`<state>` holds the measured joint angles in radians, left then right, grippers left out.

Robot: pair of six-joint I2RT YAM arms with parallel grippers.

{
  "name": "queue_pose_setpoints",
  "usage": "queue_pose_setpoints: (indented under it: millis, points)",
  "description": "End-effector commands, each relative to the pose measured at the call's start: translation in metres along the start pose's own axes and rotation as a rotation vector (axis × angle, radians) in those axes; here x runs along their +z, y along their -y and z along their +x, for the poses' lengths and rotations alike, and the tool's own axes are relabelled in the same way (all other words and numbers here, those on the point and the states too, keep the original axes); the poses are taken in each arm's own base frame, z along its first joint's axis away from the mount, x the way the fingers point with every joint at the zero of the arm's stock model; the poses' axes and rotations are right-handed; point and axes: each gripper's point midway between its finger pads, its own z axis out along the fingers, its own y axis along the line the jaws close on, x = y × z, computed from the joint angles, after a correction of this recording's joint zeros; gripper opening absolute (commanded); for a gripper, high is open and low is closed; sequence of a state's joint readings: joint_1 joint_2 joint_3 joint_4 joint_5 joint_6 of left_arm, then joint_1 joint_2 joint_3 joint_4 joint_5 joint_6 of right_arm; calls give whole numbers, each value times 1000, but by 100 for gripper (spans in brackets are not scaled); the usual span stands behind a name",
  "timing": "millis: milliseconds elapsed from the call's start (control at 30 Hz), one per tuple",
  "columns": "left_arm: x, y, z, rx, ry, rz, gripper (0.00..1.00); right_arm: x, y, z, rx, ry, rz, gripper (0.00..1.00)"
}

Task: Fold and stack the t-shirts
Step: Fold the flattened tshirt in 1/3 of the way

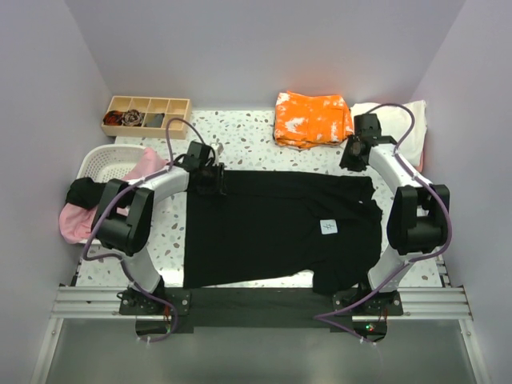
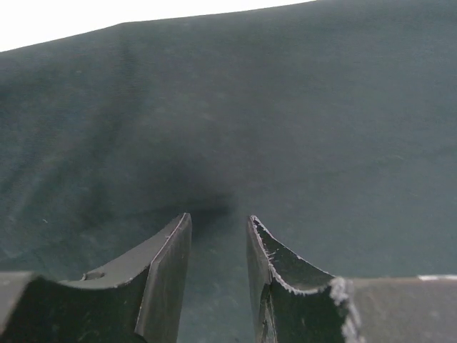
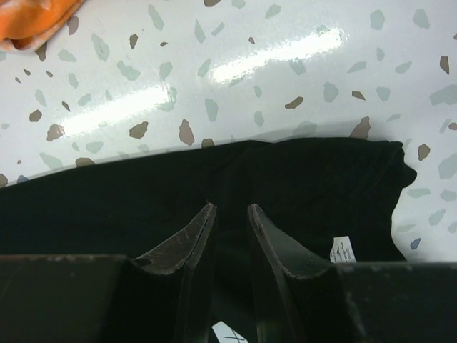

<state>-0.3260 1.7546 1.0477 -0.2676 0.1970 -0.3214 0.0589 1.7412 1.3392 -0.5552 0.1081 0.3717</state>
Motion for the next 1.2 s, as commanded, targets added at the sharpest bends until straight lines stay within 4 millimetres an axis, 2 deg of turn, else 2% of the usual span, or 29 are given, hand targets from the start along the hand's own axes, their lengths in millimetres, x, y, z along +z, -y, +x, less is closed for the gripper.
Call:
queue_pose_setpoints:
  millis: [0,67,100,233,367,467,533,667,833,1033,1100,1167]
  points:
    - [16,-25,-14,17,19,-139,41,-14,-5,0,-23,9,-39,28]
    - [24,-34,-12,31,0,-178,41,-14,-5,2,-32,-1,-42,29]
    - [26,-38,-19,36,11,-198,41,-15,-5,4,-32,-5,-42,29]
    - [37,-65,-18,66,-31,-314,41,-16,0,12,-45,-25,-29,29]
    - [38,-84,-33,44,-14,-345,41,-14,1,22,-49,-54,-32,28]
    - [34,-83,-42,36,12,-335,41,-16,0,23,-52,-63,-44,28]
    - [29,-75,-47,39,31,-301,41,-18,2,22,-51,-60,-27,28]
    - [18,-70,-38,33,35,-291,41,-29,7,19,-50,-54,-6,28]
    - [11,-42,-51,70,90,-204,41,-40,-4,17,-45,-31,-75,29]
    - [-3,39,-91,144,197,74,43,-30,-6,12,-25,-24,-70,29]
    - [-5,66,-93,147,212,176,44,-29,-8,8,-26,-29,-66,29]
    - [-1,83,-85,139,192,236,44,-31,-9,4,-25,-16,-69,30]
